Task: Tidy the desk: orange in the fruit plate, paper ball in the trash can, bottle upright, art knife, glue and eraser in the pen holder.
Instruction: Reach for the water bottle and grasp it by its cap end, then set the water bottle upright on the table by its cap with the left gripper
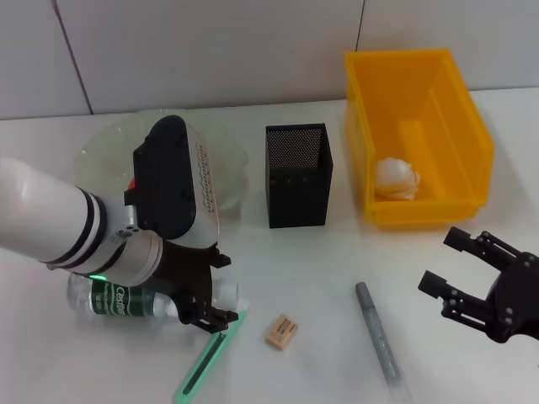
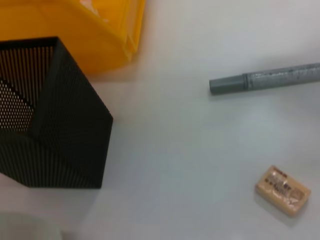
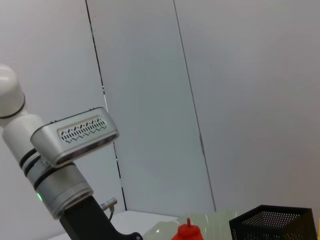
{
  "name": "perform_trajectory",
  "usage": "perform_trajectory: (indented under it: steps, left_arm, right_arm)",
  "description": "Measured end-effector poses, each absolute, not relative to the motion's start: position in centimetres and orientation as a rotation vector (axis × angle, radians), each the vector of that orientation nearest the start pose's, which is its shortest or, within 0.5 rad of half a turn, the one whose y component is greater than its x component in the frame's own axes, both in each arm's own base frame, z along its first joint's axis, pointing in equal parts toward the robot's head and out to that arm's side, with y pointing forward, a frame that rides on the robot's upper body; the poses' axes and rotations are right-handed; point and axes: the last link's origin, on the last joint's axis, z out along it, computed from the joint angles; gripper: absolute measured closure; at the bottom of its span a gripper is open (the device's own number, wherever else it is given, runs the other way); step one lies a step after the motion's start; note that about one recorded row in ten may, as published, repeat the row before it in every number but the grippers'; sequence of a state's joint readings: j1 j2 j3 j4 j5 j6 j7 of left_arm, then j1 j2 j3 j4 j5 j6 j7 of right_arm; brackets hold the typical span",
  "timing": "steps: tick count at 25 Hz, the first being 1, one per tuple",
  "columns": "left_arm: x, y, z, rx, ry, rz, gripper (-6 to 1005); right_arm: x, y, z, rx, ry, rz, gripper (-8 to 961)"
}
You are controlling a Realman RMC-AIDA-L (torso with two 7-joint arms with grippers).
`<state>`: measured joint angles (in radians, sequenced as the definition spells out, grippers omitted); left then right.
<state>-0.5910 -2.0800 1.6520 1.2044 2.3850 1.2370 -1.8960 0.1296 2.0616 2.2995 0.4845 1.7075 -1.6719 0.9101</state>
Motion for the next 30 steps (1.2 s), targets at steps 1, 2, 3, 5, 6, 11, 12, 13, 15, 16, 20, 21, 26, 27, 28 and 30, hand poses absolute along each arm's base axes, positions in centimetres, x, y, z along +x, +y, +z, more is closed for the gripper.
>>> perform_trajectory:
  steps: [1,2,3,5,6,11,12,13,15,16,20,21,26,27,28,30]
  left_arm:
    - [-16.6,34.8,-7.0,-2.916,0.113,0.439,257]
    - [-16.7,34.9,-7.1,-2.912,0.112,0.438,258]
    - [-16.7,35.0,-7.1,-2.905,0.11,0.435,260]
    - [-16.8,35.1,-7.0,-2.903,0.108,0.435,263]
    - [-16.8,35.2,-7.1,-2.903,0.105,0.437,265]
    - [-17.0,35.4,-7.2,-2.907,0.101,0.451,273]
    - [-17.0,35.4,-7.2,-2.909,0.101,0.454,275]
    - [-17.0,35.4,-7.2,-2.909,0.101,0.456,276]
    - [-16.9,35.4,-7.3,-2.909,0.111,0.458,280]
    - [-16.9,35.5,-7.3,-2.907,0.116,0.458,281]
    - [-17.1,35.8,-7.6,-2.899,0.128,0.494,329]
    - [-17.1,35.8,-7.6,-2.899,0.128,0.494,344]
    - [-17.1,36.0,-7.8,-2.903,0.142,0.52,454]
    - [-17.1,36.0,-7.8,-2.903,0.142,0.52,480]
    - [-17.0,35.9,-7.9,-2.904,0.153,0.523,506]
    - [-16.9,35.9,-7.9,-2.907,0.156,0.523,517]
  right_arm:
    - [32.9,22.0,1.3,-2.278,0.515,1.028,143]
    - [32.8,22.0,1.3,-2.279,0.514,1.029,143]
    - [32.8,22.1,1.2,-2.285,0.513,1.03,143]
    - [32.7,22.1,1.1,-2.288,0.512,1.03,143]
    - [32.7,22.2,1.1,-2.29,0.51,1.03,143]
    - [32.5,22.3,1.0,-2.294,0.51,1.035,143]
    - [32.5,22.3,1.0,-2.294,0.515,1.038,143]
    - [32.5,22.4,1.1,-2.294,0.527,1.043,143]
    - [32.6,22.4,1.1,-2.295,0.535,1.044,143]
    - [32.6,22.4,1.1,-2.295,0.535,1.044,143]
    - [32.6,22.4,1.2,-2.295,0.537,1.043,143]
    - [32.6,22.4,1.2,-2.295,0.538,1.042,143]
    - [32.7,22.4,1.2,-2.295,0.541,1.037,143]
    - [32.7,22.4,1.2,-2.295,0.541,1.036,143]
    - [32.7,22.4,1.1,-2.295,0.544,1.034,143]
    - [32.7,22.4,1.1,-2.294,0.545,1.034,143]
